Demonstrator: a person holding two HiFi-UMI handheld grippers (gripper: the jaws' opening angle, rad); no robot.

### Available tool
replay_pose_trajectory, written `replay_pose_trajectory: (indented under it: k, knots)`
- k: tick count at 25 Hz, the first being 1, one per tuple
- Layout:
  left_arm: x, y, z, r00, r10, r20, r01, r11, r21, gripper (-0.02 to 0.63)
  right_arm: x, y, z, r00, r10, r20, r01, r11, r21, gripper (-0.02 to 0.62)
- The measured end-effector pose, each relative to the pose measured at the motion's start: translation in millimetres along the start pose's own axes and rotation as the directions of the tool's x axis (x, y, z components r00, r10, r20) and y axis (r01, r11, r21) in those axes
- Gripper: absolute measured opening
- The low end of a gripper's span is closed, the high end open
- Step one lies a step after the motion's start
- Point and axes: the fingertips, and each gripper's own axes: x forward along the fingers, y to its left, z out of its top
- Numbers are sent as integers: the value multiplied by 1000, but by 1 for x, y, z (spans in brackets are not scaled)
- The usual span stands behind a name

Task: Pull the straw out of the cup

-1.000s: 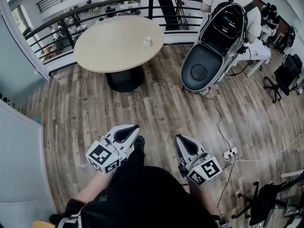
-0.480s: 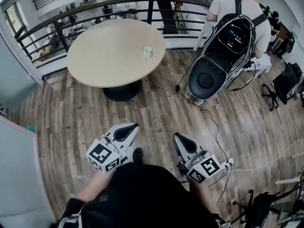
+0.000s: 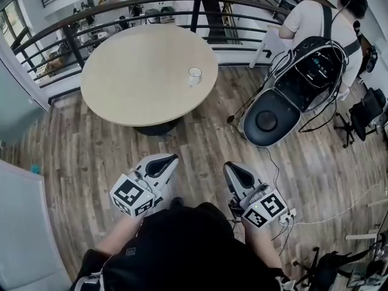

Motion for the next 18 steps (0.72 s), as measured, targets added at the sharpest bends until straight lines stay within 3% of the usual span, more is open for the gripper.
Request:
replay_pose_trajectory:
  k: [8, 18]
  knots:
    - [35, 47, -8, 1000, 13, -15, -13, 999, -52, 9, 51, -40, -6, 999, 33, -28, -32, 999, 43, 23]
    - [87, 93, 2, 998, 67, -20, -68, 997, -40, 9, 97, -100, 5, 994, 108, -28, -107, 993, 50, 23]
